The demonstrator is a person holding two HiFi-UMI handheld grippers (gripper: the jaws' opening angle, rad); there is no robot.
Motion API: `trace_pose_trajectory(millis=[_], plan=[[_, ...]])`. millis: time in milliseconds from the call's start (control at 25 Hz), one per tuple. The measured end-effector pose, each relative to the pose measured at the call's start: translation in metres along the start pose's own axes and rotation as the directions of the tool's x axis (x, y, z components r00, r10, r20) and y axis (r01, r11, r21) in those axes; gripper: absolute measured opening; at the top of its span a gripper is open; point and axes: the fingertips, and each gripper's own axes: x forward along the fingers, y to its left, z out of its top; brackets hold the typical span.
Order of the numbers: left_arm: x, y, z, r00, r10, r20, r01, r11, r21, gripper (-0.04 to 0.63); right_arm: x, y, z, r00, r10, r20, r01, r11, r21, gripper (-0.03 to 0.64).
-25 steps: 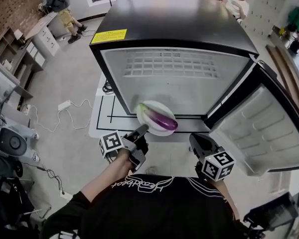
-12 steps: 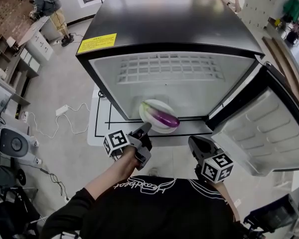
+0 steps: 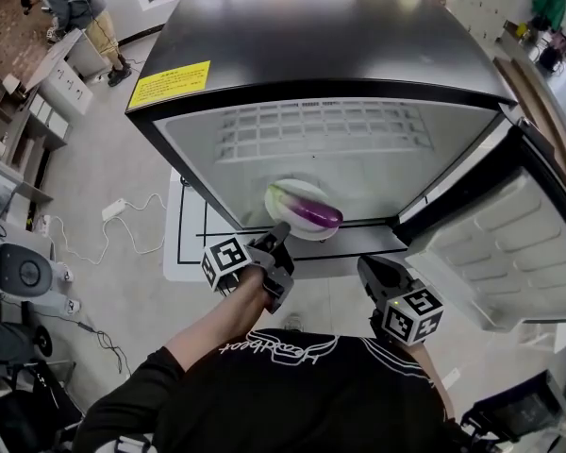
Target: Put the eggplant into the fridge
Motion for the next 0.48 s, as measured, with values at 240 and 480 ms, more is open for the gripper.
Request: trace_pose_trajectory(millis=[240, 480], plan=[[0.012, 0.008, 0.006, 0.998, 0.057, 0.024, -0.056, 0.998, -0.028, 0.020, 0.002, -0.003, -0.003, 1.000, -0.014, 0.004, 0.014, 1.000, 0.014, 0.006], [0.024, 0.011, 0.007, 0.995, 0.090, 0.052, -0.088, 0.996, -0.034, 0.020, 0.002, -0.008, -0.004, 1.000, -0.025, 0.011, 0.024, 0.999, 0.040, 0.006]])
